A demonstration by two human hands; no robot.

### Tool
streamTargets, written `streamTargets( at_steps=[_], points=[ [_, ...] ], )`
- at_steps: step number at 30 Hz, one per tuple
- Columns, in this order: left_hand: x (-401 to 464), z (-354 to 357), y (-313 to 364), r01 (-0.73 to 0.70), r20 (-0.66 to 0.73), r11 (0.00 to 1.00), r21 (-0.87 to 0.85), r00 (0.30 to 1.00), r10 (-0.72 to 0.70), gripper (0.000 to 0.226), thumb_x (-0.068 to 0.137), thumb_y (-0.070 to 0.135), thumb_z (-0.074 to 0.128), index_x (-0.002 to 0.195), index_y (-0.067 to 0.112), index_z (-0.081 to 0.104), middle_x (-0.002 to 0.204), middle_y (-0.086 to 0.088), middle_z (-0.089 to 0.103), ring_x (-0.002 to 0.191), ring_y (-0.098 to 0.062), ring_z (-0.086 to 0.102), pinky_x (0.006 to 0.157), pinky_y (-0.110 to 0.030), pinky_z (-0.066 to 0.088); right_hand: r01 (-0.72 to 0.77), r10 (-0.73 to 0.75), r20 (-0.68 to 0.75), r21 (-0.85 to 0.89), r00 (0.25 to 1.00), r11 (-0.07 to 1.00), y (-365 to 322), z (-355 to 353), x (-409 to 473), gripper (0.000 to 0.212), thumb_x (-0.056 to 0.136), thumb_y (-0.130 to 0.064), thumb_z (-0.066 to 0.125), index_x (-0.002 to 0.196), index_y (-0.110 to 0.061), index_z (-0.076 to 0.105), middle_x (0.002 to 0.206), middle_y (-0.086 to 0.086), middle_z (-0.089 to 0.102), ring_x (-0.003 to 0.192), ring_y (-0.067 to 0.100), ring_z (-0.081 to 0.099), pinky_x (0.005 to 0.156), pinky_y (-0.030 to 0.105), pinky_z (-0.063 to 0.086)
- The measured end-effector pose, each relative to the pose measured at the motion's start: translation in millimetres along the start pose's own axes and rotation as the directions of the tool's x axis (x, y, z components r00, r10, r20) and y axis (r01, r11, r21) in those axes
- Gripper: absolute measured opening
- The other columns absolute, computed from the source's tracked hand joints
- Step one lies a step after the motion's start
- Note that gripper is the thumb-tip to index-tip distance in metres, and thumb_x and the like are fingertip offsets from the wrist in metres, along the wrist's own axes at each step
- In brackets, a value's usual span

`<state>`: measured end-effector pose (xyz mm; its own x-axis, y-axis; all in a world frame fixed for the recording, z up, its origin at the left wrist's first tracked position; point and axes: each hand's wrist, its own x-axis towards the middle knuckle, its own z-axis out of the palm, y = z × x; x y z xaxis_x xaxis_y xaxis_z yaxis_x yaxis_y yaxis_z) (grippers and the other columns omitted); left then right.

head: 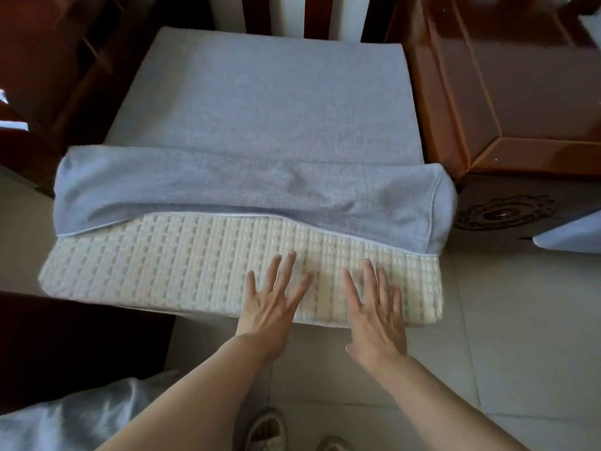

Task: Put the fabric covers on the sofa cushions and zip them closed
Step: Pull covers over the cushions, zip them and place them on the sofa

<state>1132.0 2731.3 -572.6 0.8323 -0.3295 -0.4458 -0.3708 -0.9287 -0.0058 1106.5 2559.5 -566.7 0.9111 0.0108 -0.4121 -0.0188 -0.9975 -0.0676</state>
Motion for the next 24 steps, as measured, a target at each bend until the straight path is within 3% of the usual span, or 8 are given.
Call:
streamTargets(
  at_steps=[3, 6, 8, 10, 13, 19, 22, 24],
  points=[
    [14.4, 20.5, 2.1, 0.020, -0.134, 1.000, -0.021, 0.991, -0.023, 0.116, 0.080, 0.016, 0.063, 0.136, 0.034, -0.037, 0.144, -0.007, -0.043, 0.138, -0.030, -0.029, 0.112, -0.057, 0.003, 0.034, -0.035, -0.094, -0.020, 0.995, 0.999, 11.8, 24.2, 8.6, 0.120, 0.077, -0.003, 0.067, 0.138, -0.024, -0.034, 0.143, 0.018, -0.043, 0.141, 0.035, -0.023, 0.109, 0.047, -0.014],
    [26.5, 28.6, -5.3, -0.013, -0.271, 1.000, 0.010, 0.963, 0.015, 0.128, 0.049, 0.010, 0.080, 0.147, 0.030, 0.001, 0.155, -0.015, 0.006, 0.140, -0.034, 0.014, 0.100, -0.060, 0.032, 0.052, -0.064, -0.328, -0.047, 0.943, 0.998, 17.6, 43.0, 20.0, 0.121, 0.041, 0.012, 0.081, 0.145, -0.017, 0.026, 0.151, 0.027, 0.022, 0.136, 0.041, 0.029, 0.106, 0.051, 0.019],
    [31.5, 32.3, -11.8, -0.019, -0.281, 0.999, 0.035, 0.959, 0.028, 0.128, 0.040, 0.011, 0.083, 0.146, 0.027, 0.015, 0.152, -0.017, 0.020, 0.136, -0.034, 0.022, 0.093, -0.058, 0.040, 0.057, -0.079, -0.399, -0.069, 0.913, 0.996, 21.6, 52.0, 24.7, 0.116, 0.033, 0.015, 0.081, 0.138, -0.014, 0.041, 0.143, 0.027, 0.038, 0.131, 0.043, 0.039, 0.101, 0.053, 0.027],
    [33.4, 32.1, -12.6, -0.022, -0.277, 0.999, 0.030, 0.961, 0.029, 0.126, 0.044, 0.011, 0.082, 0.147, 0.029, 0.012, 0.153, -0.015, 0.012, 0.138, -0.033, 0.016, 0.094, -0.057, 0.038, 0.058, -0.080, -0.430, -0.065, 0.899, 0.996, 22.3, 52.7, 27.0, 0.116, 0.034, 0.016, 0.081, 0.139, -0.015, 0.041, 0.144, 0.025, 0.037, 0.133, 0.041, 0.033, 0.101, 0.054, 0.027],
    [38.0, 28.9, -7.6, 0.008, -0.275, 1.000, 0.012, 0.961, -0.005, 0.120, 0.060, 0.010, 0.073, 0.143, 0.035, -0.009, 0.153, -0.010, -0.012, 0.140, -0.029, -0.005, 0.104, -0.055, 0.028, 0.041, -0.051, -0.458, -0.030, 0.888, 0.999, 23.3, 52.5, 34.5, 0.112, 0.037, 0.015, 0.081, 0.138, -0.016, 0.042, 0.144, 0.024, 0.039, 0.132, 0.038, 0.030, 0.100, 0.055, 0.029],
    [55.9, 17.9, -9.8, 0.018, -0.301, 1.000, 0.022, 0.954, -0.011, 0.116, 0.061, 0.008, 0.071, 0.143, 0.036, -0.006, 0.153, -0.010, -0.009, 0.140, -0.030, 0.000, 0.101, -0.052, 0.029, 0.034, -0.036, -0.481, -0.012, 0.876, 0.999, 23.5, 44.8, 53.8, 0.108, 0.039, 0.014, 0.080, 0.135, -0.016, 0.041, 0.140, 0.024, 0.045, 0.127, 0.041, 0.045, 0.096, 0.055, 0.039],
    [57.4, 13.9, -15.3, -0.009, -0.271, 1.000, 0.027, 0.962, 0.016, 0.119, 0.045, 0.025, 0.086, 0.144, 0.026, 0.019, 0.151, -0.016, 0.016, 0.136, -0.034, 0.019, 0.093, -0.055, 0.038, 0.039, -0.036, -0.411, -0.003, 0.911, 0.999, 23.8, 40.6, 54.1, 0.107, 0.041, 0.004, 0.084, 0.138, -0.015, 0.041, 0.142, 0.024, 0.042, 0.129, 0.041, 0.043, 0.097, 0.055, 0.038],
    [58.1, 12.2, -17.7, -0.070, -0.257, 0.998, 0.005, 0.964, 0.069, 0.104, 0.050, 0.059, 0.077, 0.138, 0.019, 0.039, 0.147, -0.017, 0.033, 0.131, -0.034, 0.032, 0.094, -0.058, 0.040, 0.071, -0.059, -0.356, 0.022, 0.933, 0.997, 26.3, 35.9, 50.2, 0.103, 0.047, -0.018, 0.089, 0.139, -0.013, 0.043, 0.146, 0.023, 0.036, 0.133, 0.040, 0.037, 0.103, 0.053, 0.032]
  ],
)
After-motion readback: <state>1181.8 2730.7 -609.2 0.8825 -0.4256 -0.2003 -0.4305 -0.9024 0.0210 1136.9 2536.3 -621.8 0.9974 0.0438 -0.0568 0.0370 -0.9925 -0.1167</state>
